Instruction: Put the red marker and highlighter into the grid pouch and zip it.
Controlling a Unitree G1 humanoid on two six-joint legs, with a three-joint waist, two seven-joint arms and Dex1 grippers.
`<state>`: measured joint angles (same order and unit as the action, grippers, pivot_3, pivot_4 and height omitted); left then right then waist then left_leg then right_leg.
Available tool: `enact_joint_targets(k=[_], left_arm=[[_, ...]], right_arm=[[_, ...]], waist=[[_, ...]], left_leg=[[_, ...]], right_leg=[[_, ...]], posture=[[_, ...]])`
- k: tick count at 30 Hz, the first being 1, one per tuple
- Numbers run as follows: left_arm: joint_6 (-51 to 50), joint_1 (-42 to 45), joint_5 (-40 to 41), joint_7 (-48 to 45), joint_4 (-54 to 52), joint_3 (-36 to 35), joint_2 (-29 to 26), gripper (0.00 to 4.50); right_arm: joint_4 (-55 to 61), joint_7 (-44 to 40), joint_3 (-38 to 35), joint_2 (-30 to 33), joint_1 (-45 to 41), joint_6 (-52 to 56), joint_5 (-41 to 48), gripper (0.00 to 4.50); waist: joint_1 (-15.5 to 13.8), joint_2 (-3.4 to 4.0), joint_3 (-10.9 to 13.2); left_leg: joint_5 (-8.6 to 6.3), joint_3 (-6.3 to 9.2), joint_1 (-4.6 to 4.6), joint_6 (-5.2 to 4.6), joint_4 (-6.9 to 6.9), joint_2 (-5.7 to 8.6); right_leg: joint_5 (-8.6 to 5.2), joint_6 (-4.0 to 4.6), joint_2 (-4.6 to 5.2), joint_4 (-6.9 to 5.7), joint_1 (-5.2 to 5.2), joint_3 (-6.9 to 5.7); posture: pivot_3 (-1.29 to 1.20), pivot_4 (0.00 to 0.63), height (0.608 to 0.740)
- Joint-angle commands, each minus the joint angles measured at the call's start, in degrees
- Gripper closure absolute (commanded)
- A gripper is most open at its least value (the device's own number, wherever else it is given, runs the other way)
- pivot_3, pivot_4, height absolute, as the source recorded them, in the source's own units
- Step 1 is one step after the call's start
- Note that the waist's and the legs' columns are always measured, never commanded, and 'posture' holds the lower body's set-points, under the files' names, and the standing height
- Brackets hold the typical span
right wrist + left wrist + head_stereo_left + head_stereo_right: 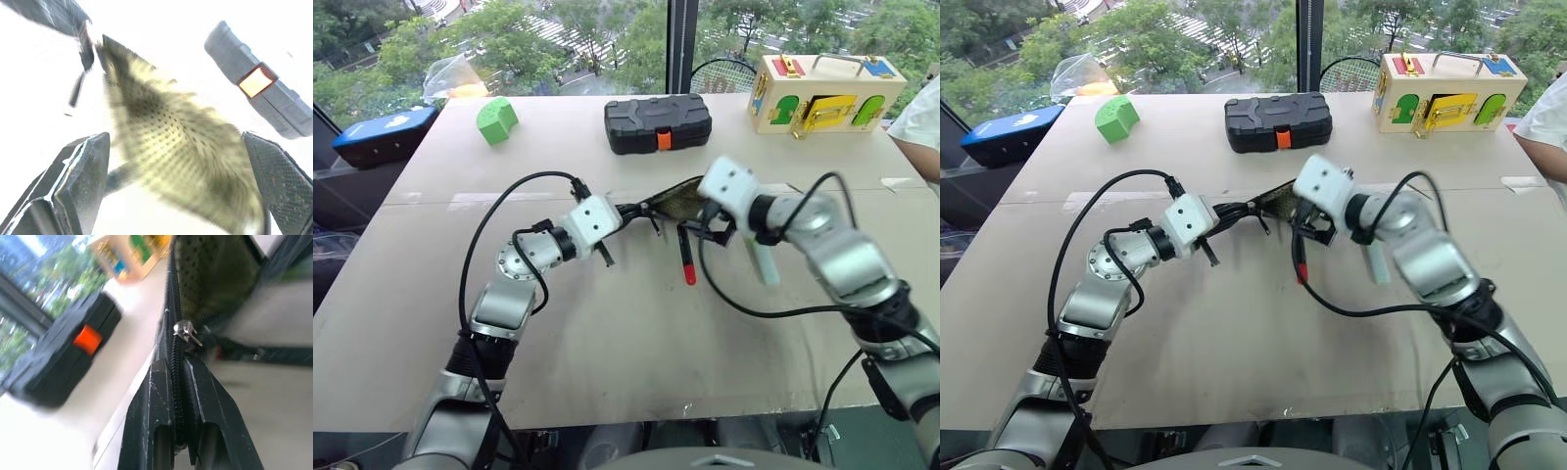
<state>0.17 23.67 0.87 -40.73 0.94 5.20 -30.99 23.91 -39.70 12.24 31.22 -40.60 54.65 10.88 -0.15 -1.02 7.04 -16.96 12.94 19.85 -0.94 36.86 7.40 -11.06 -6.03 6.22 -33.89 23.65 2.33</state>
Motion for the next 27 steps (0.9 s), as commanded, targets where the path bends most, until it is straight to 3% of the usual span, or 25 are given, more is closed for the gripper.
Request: enact_joint_targets(k=[1,4,9,15,19,20,21,25,27], left_arm=[[0.2,2.4,1.3,0.7,0.2,-2.3,-0.3,4.5],[0.4,2.9,1.5,0.4,0.8,-2.7,-0.5,4.5],[0.9,2.4,1.3,0.0,1.3,-3.4,-1.1,4.5],[1.2,2.3,0.7,0.0,1.4,-3.8,-2.3,4.5],[0.8,1.8,0.8,0.2,0.2,-3.8,-2.6,4.5],[0.8,1.5,0.8,0.2,-0.2,-3.7,-2.6,4.5],[0.7,1.2,0.8,0.2,-0.6,-3.7,-2.6,4.5],[0.0,-0.4,1.6,-0.2,-2.9,-3.7,-2.7,4.5],[-0.1,-1.2,1.7,-0.3,-3.5,-3.6,-2.6,4.5]], right_arm=[[8.3,1.6,-8.0,0.9,2.7,12.1,4.7,0.06],[13.3,5.2,-10.7,0.4,7.6,20.8,5.5,0.06],[17.1,14.4,-12.7,-13.9,12.5,30.5,5.5,0.06],[4.2,26.7,-5.9,-26.5,13.8,24.0,0.0,0.06],[-3.2,30.6,-1.3,-29.1,14.7,18.6,-2.9,0.06],[-4.2,30.9,0.5,-28.7,14.9,17.8,-3.5,0.58],[-4.7,31.0,1.8,-28.1,15.1,17.1,-4.0,0.72],[-2.4,30.6,3.5,-24.5,15.6,15.1,-5.1,2.73],[1.8,27.7,4.1,-19.3,16.2,15.1,-4.2,3.8]], waist=[[-0.5,-0.01,0.0],[-0.9,-0.03,0.0],[-0.3,-0.01,0.0],[-0.1,-0.01,0.0],[-0.2,-0.03,0.0],[-0.1,-0.02,0.0],[0.2,-0.02,0.0],[0.9,-0.03,0.0],[0.9,-0.02,0.0]], left_leg=[[0.0,-0.01,0.0,0.0,-0.01,0.0],[0.0,-0.15,0.0,0.0,0.03,0.01],[0.0,-0.18,-0.02,0.01,0.05,-0.03],[0.0,-0.24,-0.1,0.02,0.07,-0.01],[0.01,-0.27,-0.08,0.02,0.07,0.03],[0.0,-0.27,-0.08,0.03,0.07,0.04],[0.0,-0.26,-0.08,0.03,0.07,0.06],[0.0,-0.17,-0.1,0.04,0.07,0.05],[0.0,-0.13,-0.11,0.04,0.07,0.04]], right_leg=[[0.0,0.0,0.0,0.01,0.0,-0.02],[0.0,0.0,0.01,-0.03,0.0,-0.04],[0.01,0.01,0.0,-0.19,0.03,0.09],[0.02,0.02,-0.03,-0.23,0.05,0.11],[0.01,0.02,-0.02,-0.2,0.04,0.03],[0.02,0.02,-0.02,-0.19,0.04,0.01],[0.02,0.02,-0.02,-0.19,0.04,0.0],[0.02,0.02,-0.02,-0.21,0.05,0.0],[0.02,0.02,-0.02,-0.21,0.05,0.0]], posture=[[0.0,0.15,0.74],[0.0,0.15,0.74],[0.0,0.15,0.74],[0.0,0.15,0.74],[0.0,0.15,0.74],[0.0,0.15,0.74],[0.0,0.15,0.74],[0.0,0.15,0.74],[0.0,0.15,0.74]])
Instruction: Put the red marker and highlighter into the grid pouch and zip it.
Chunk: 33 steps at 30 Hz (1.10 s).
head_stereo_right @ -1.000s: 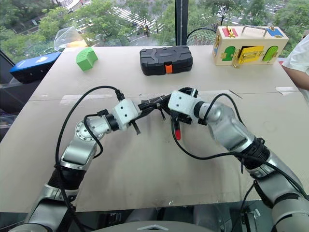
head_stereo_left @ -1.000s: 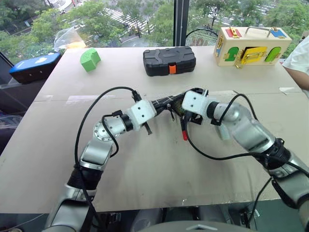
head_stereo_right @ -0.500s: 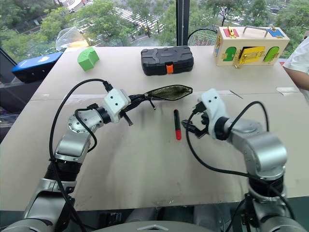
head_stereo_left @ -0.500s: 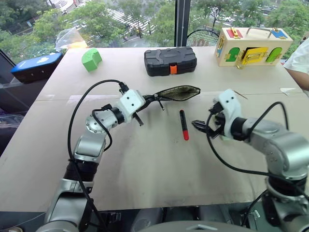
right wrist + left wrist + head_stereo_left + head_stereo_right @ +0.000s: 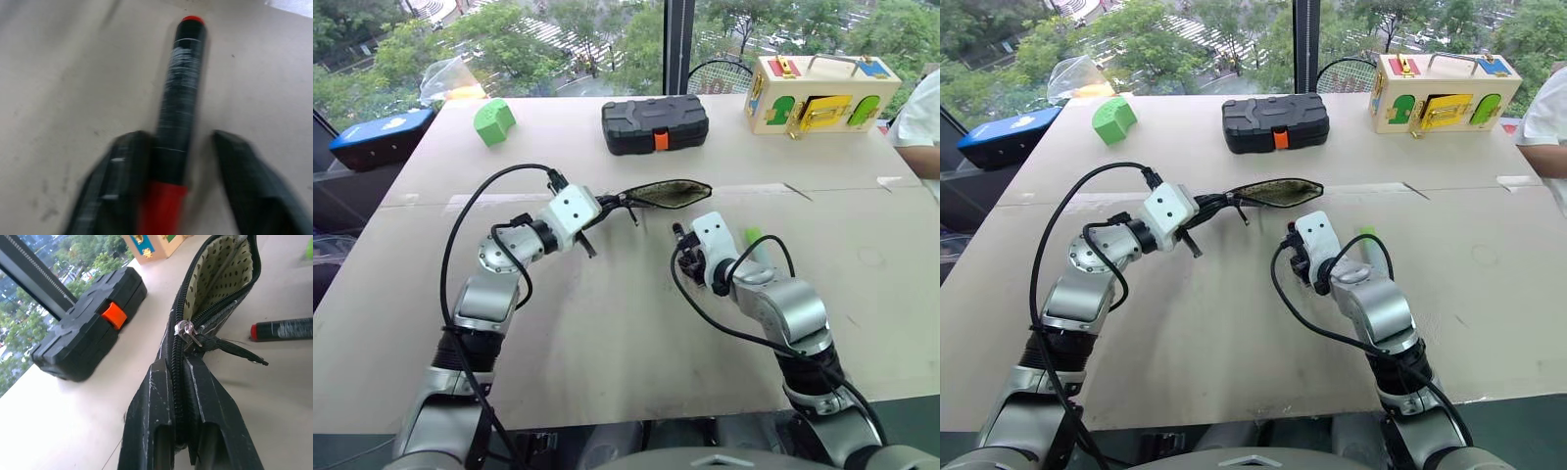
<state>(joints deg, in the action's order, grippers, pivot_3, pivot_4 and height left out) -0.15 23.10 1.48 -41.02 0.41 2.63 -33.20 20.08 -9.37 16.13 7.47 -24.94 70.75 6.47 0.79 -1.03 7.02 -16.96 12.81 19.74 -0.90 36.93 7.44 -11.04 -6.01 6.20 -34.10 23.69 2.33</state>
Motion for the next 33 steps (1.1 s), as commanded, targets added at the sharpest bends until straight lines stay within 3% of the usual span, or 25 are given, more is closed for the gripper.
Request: enact_joint_targets(k=[1,7,11,20,28,33], left_arm=[[0.2,-0.9,1.2,-0.1,-3.2,-1.0,-0.3,4.5],[1.4,-1.4,2.3,-1.6,-3.2,-0.2,0.3,4.5],[2.9,-1.7,1.9,-2.4,-3.4,1.0,1.1,4.5],[5.2,-3.4,1.8,-4.2,-7.1,3.4,1.8,4.5],[7.7,-5.2,0.0,-4.3,-9.3,6.0,1.9,4.5],[7.6,-5.4,-0.4,-3.6,-9.3,7.0,3.0,4.5]], right_arm=[[7.5,-3.9,0.2,6.5,0.9,-1.2,0.7,4.17],[21.9,-20.5,-4.9,26.2,-0.9,0.6,10.6,4.24],[21.2,-24.3,-6.6,31.4,-6.3,0.3,13.3,4.24],[11.1,-30.7,10.2,42.2,-15.8,-12.2,3.2,4.24],[3.1,-35.7,16.9,39.9,-23.3,-20.3,-3.3,4.24],[-5.6,-35.6,18.8,30.6,-27.7,-24.1,-5.9,4.24]], waist=[[-0.1,0.0,0.0],[-0.3,0.05,0.0],[-0.1,-0.01,0.0],[-0.9,-0.03,0.0],[-1.6,-0.06,0.0],[-1.4,-0.08,0.0]], left_leg=[[0.0,0.0,0.0,0.0,0.0,0.0],[-0.01,-0.02,0.06,-0.01,0.01,0.02],[-0.02,-0.12,0.02,-0.01,-0.01,-0.05],[-0.02,-0.2,0.1,-0.01,0.01,-0.08],[-0.02,-0.27,0.11,-0.01,0.06,-0.08],[-0.02,-0.27,0.1,-0.01,0.06,-0.09]], right_leg=[[0.0,0.0,0.0,0.01,0.0,0.0],[0.0,-0.01,0.01,0.12,-0.03,-0.1],[0.0,-0.02,-0.01,0.09,-0.09,-0.07],[0.0,-0.01,0.04,0.2,-0.07,-0.12],[0.01,-0.03,0.06,0.15,-0.06,-0.08],[0.01,-0.02,0.04,0.14,-0.06,-0.06]], posture=[[0.0,0.15,0.74],[0.0,0.15,0.74],[0.0,0.15,0.74],[0.0,0.15,0.74],[0.0,0.15,0.74],[0.0,0.15,0.74]])
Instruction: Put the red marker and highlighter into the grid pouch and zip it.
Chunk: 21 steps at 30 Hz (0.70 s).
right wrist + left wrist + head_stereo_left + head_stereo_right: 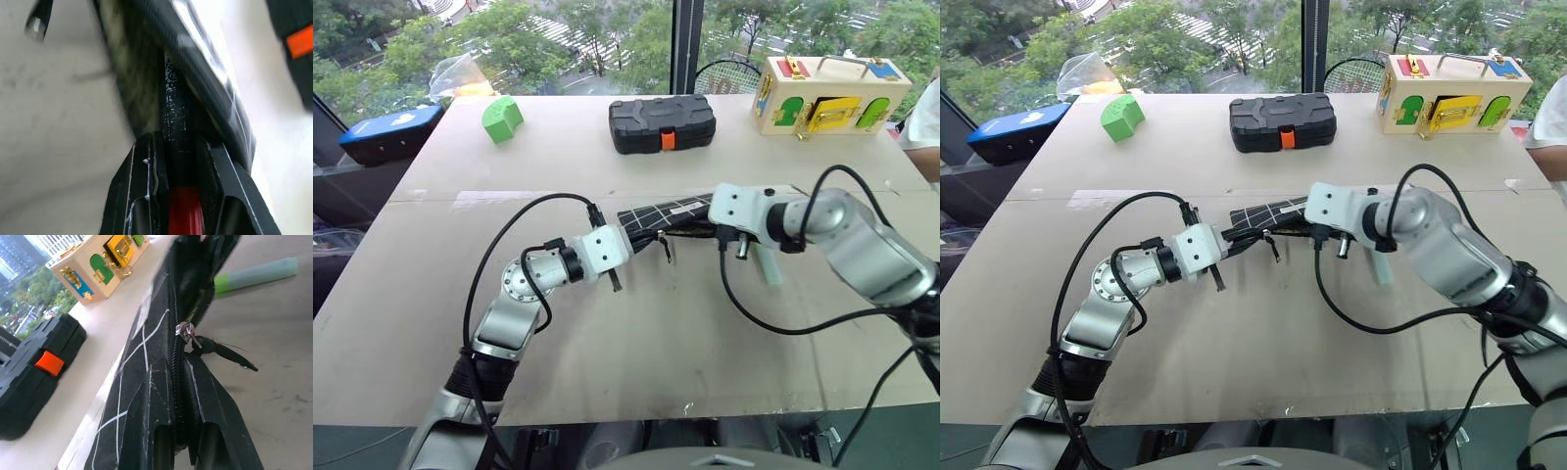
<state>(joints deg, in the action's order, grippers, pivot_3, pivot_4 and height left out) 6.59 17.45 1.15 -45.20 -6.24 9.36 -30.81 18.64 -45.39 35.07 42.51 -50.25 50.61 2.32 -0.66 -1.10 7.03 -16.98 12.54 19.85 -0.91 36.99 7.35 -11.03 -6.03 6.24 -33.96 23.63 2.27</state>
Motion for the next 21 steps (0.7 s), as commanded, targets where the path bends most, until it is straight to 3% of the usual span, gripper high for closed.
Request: enact_joint_targets(k=[1,2,4,7,14,17,21], left_arm=[[0.5,0.2,0.2,0.8,-2.7,0.2,0.9,4.5],[-0.1,0.2,0.5,1.0,-2.7,0.0,1.1,4.5],[-1.8,0.0,1.3,1.3,-2.8,-0.9,1.3,4.5],[-4.6,-0.2,2.5,1.9,-2.1,-2.7,1.2,4.5],[-8.6,1.2,3.3,2.7,0.4,-4.9,0.3,4.5],[-8.2,2.5,2.5,2.9,2.0,-5.5,-0.3,4.5],[-7.6,3.5,2.0,3.4,3.3,-5.8,-0.8,4.5]], right_arm=[[-5.9,0.2,-0.2,-5.4,-2.2,-5.4,-2.2,4.24],[-7.1,-0.2,-0.4,-5.6,-1.6,-6.9,-2.8,3.44],[-7.3,0.4,-2.0,-5.5,-0.2,-8.6,-4.1,2.83],[-2.3,-1.0,-8.0,-4.1,2.3,-6.8,-1.2,1.31],[16.6,-4.7,-33.6,-3.7,11.8,16.9,19.7,1.31],[20.9,4.1,-37.0,-4.7,19.3,23.6,16.8,1.31],[19.1,19.7,-36.1,-11.7,25.5,26.8,8.7,1.31]], waist=[[0.0,-0.02,0.0],[-0.2,-0.02,0.0],[-0.6,-0.03,0.0],[-0.6,-0.02,0.0],[-0.3,-0.04,0.0],[-0.5,-0.12,-0.1],[-0.4,-0.07,-0.1]], left_leg=[[0.0,0.01,0.0,0.0,0.0,0.0],[0.0,0.03,-0.01,0.0,0.0,0.0],[0.0,0.14,0.03,0.0,0.02,0.03],[0.0,0.14,0.06,0.0,0.04,0.06],[0.0,0.27,0.05,0.0,0.01,0.02],[-0.01,0.24,0.03,0.0,0.05,0.01],[-0.01,0.11,0.02,0.0,0.13,0.02]], right_leg=[[0.0,0.0,0.0,-0.01,0.0,0.0],[0.01,0.01,-0.01,-0.01,0.0,0.0],[0.01,0.01,0.01,0.03,0.01,-0.11],[0.01,0.01,0.02,0.07,0.01,-0.11],[0.01,0.02,-0.01,0.01,-0.02,-0.11],[0.01,0.02,0.0,-0.03,-0.04,-0.1],[0.03,0.05,0.01,-0.15,0.0,0.0]], posture=[[0.0,0.15,0.74],[0.0,0.15,0.74],[0.0,0.15,0.74],[0.0,0.15,0.74],[0.0,0.15,0.74],[0.0,0.15,0.74],[0.0,0.15,0.74]])
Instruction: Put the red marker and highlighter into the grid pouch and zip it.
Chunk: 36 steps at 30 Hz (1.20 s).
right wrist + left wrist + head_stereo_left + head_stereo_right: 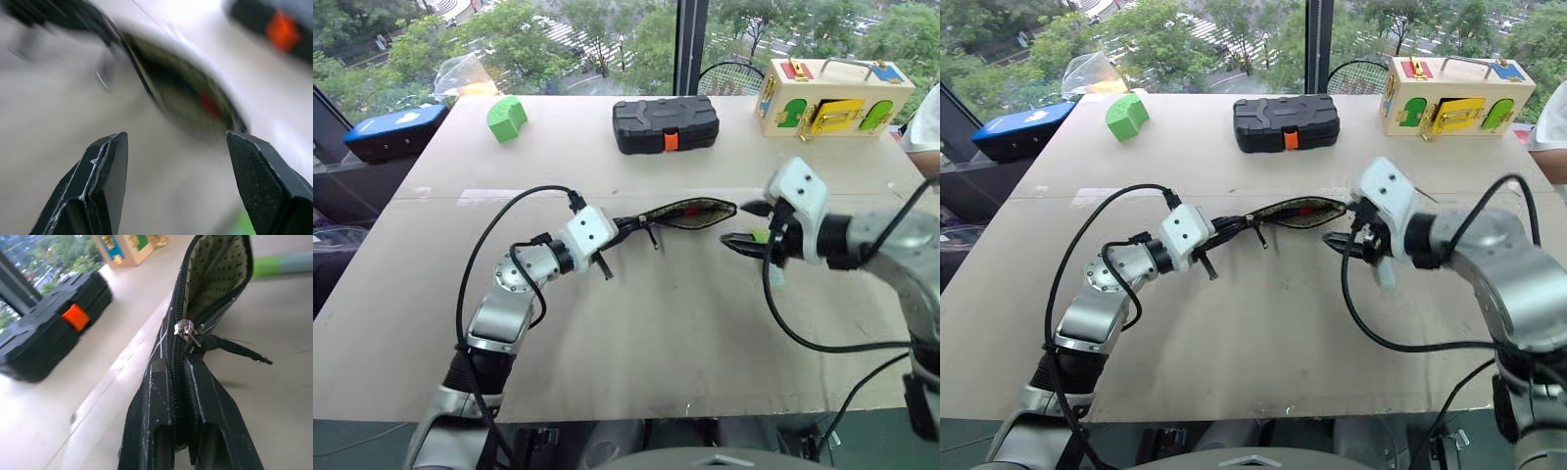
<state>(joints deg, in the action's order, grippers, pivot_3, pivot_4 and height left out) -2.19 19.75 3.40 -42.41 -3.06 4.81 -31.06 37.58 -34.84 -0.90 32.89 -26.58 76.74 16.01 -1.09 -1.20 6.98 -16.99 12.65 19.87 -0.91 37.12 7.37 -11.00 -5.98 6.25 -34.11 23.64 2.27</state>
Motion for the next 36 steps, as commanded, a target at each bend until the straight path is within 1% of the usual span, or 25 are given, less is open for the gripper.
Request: enact_joint_targets(k=[1,2,3,4,7,9,11,12,14,15,16,17,18,19,20,22,24,26,30,32,35,36], left_arm=[[1.3,1.3,-0.3,0.6,0.3,-1.2,-0.6,4.5],[1.4,1.4,-0.3,0.6,0.4,-1.2,-0.7,4.5],[1.5,1.5,-0.3,0.6,0.5,-1.1,-0.7,4.5],[1.6,1.5,-0.3,0.5,0.6,-1.0,-0.8,4.5],[2.0,1.6,-0.4,0.4,0.7,-0.7,-0.7,4.5],[2.0,1.5,-0.5,0.6,0.5,-0.4,-0.5,4.5],[1.9,1.2,-0.6,0.9,-0.1,-0.2,-0.1,4.5],[1.9,0.9,-0.6,0.9,-0.3,-0.1,0.0,4.5],[1.8,0.5,-0.4,0.9,-0.8,-0.2,0.3,4.5],[1.7,0.3,-0.4,1.0,-1.0,-0.2,0.4,4.5],[1.7,0.3,-0.4,1.0,-1.1,-0.1,0.6,4.5],[1.7,0.3,-0.5,1.0,-1.1,-0.1,0.7,4.5],[1.7,0.3,-0.6,1.1,-1.1,-0.1,0.9,4.5],[1.7,0.3,-0.7,1.1,-1.1,0.0,1.1,4.5],[1.7,0.3,-0.7,1.2,-1.0,0.1,1.3,4.5],[1.9,0.2,-0.8,1.3,-1.1,0.2,1.6,4.5],[2.0,0.0,-0.5,1.2,-1.4,0.3,2.0,4.5],[2.6,-0.4,-0.8,0.7,-1.7,0.8,2.0,4.5],[4.5,-0.9,-1.2,-0.3,-2.5,2.1,1.8,4.5],[5.0,-0.9,-1.4,-0.2,-2.7,2.7,2.0,4.5],[7.0,-1.7,-2.7,-0.3,-3.8,4.2,2.1,4.5],[7.0,-2.0,-2.9,-0.1,-4.2,4.5,2.2,4.5]], right_arm=[[-0.3,12.5,0.3,-4.5,3.9,0.1,-6.5,0.89],[-1.2,16.2,1.0,-7.0,5.7,-0.5,-8.4,0.77],[-2.0,19.1,1.7,-9.1,6.9,-0.8,-9.9,0.54],[-2.9,21.8,2.0,-11.4,7.7,-1.3,-11.3,0.02],[-6.5,27.4,2.3,-16.8,9.3,-2.7,-14.0,0.02],[-8.8,28.9,2.1,-19.4,10.8,-3.6,-14.1,0.02],[-10.1,29.6,1.9,-20.3,12.3,-4.9,-14.4,0.02],[-10.0,29.3,1.7,-20.3,12.9,-5.4,-14.3,0.52],[-8.2,27.6,0.9,-19.0,13.4,-5.2,-13.0,1.17],[-7.2,26.3,0.2,-17.9,13.5,-5.0,-12.3,1.57],[-6.5,24.9,-0.4,-16.5,13.5,-4.8,-11.4,2.0],[-5.8,23.3,-0.9,-14.7,13.5,-4.6,-10.5,2.55],[-5.4,22.0,-1.3,-13.0,13.5,-4.6,-9.7,2.93],[-4.9,20.0,-1.9,-11.1,13.4,-4.7,-8.4,3.49],[-4.3,18.3,-2.3,-9.6,13.1,-4.4,-7.2,3.77],[-2.3,13.7,-1.5,-4.7,12.4,-5.5,-4.7,3.77],[-0.5,9.4,-1.2,-1.7,10.0,-6.0,-1.4,3.77],[0.9,4.5,1.5,2.3,6.6,-8.1,0.9,3.77],[-1.1,-2.3,8.6,7.6,-3.1,-9.3,3.4,3.77],[-3.6,-4.5,12.1,8.9,-6.9,-10.8,3.3,3.77],[-10.8,-6.5,21.1,12.4,-10.9,-18.6,-3.4,3.77],[-12.4,-7.1,22.8,13.1,-11.7,-20.3,-4.6,3.77]], waist=[[0.0,0.04,0.0],[0.1,0.02,0.0],[0.2,0.01,0.0],[0.2,0.03,0.0],[0.3,0.11,0.0],[0.3,0.09,0.0],[0.3,0.03,0.0],[0.3,0.04,0.0],[0.3,0.04,0.0],[0.2,0.05,0.0],[0.1,0.08,0.0],[0.0,0.08,0.0],[-0.1,0.11,0.0],[-0.1,0.11,0.0],[0.0,0.11,0.0],[0.3,0.15,0.0],[0.6,0.18,0.0],[1.0,0.22,0.1],[1.0,0.18,0.0],[0.5,0.11,0.0],[0.0,0.07,0.0],[-0.1,0.07,0.0]], left_leg=[[0.0,-0.03,-0.01,0.0,0.0,0.0],[0.0,-0.06,-0.01,0.0,0.0,0.01],[0.0,-0.08,-0.03,0.01,-0.01,0.01],[0.0,-0.09,-0.03,0.02,-0.02,0.0],[0.0,-0.1,-0.03,0.02,-0.03,0.0],[0.0,-0.1,-0.05,0.02,-0.03,0.01],[0.0,-0.1,-0.12,0.02,-0.03,0.01],[0.0,-0.1,-0.13,0.02,-0.03,0.01],[0.0,-0.1,-0.14,0.02,-0.01,0.02],[0.0,-0.1,-0.14,0.02,0.0,0.02],[0.0,-0.1,-0.14,0.02,0.01,0.02],[0.0,-0.09,-0.12,0.02,0.02,0.03],[0.0,-0.08,-0.12,0.01,0.02,0.04],[0.0,-0.06,-0.09,0.01,0.02,0.05],[0.0,-0.06,-0.1,0.01,0.0,0.05],[0.0,-0.07,-0.1,0.01,-0.03,0.05],[0.0,-0.09,-0.1,0.01,-0.06,0.02],[0.0,-0.09,-0.11,0.01,-0.07,-0.01],[-0.01,-0.14,-0.1,0.01,-0.05,-0.04],[-0.01,-0.1,-0.06,0.0,-0.06,-0.06],[-0.01,-0.08,-0.03,0.0,-0.05,-0.03],[-0.01,-0.07,-0.02,0.0,-0.03,-0.02]], right_leg=[[0.0,0.0,0.0,-0.04,0.02,0.03],[0.0,0.0,0.0,-0.04,0.02,0.04],[0.0,0.0,-0.01,-0.04,0.03,0.04],[0.0,0.0,-0.02,-0.03,0.03,0.03],[0.0,0.0,-0.04,-0.03,0.04,0.06],[0.0,0.0,-0.04,-0.03,0.04,0.1],[0.0,0.0,-0.06,-0.03,0.02,0.09],[0.0,0.0,-0.07,-0.03,0.01,0.09],[0.01,0.0,-0.07,-0.04,0.0,0.1],[0.01,0.0,-0.07,-0.04,-0.01,0.09],[0.01,-0.01,-0.07,-0.04,-0.02,0.08],[0.01,-0.02,-0.06,-0.03,-0.02,0.07],[0.01,-0.02,-0.05,-0.01,-0.03,0.05],[0.01,-0.02,-0.05,0.01,-0.03,0.03],[0.01,-0.02,-0.06,0.03,-0.03,0.03],[0.01,-0.02,-0.06,0.04,-0.02,0.01],[0.01,-0.02,-0.07,0.03,-0.04,0.03],[0.01,-0.02,-0.09,0.04,-0.03,0.08],[0.01,-0.03,-0.09,0.08,-0.07,0.05],[0.01,-0.03,-0.07,0.14,-0.07,-0.02],[0.01,-0.03,-0.02,0.2,-0.06,-0.07],[0.01,-0.03,-0.01,0.22,-0.07,-0.08]], posture=[[0.0,0.15,0.74],[0.0,0.15,0.74],[0.0,0.15,0.74],[0.0,0.15,0.74],[0.0,0.15,0.74],[0.0,0.15,0.74],[0.0,0.15,0.74],[0.0,0.15,0.74],[0.0,0.15,0.74],[0.0,0.15,0.74],[0.0,0.15,0.74],[0.0,0.15,0.74],[0.0,0.15,0.74],[0.0,0.15,0.74],[0.0,0.15,0.74],[0.0,0.15,0.74],[0.0,0.15,0.74],[0.0,0.15,0.74],[0.0,0.15,0.74],[0.0,0.15,0.74],[0.0,0.15,0.74],[0.0,0.15,0.74]])
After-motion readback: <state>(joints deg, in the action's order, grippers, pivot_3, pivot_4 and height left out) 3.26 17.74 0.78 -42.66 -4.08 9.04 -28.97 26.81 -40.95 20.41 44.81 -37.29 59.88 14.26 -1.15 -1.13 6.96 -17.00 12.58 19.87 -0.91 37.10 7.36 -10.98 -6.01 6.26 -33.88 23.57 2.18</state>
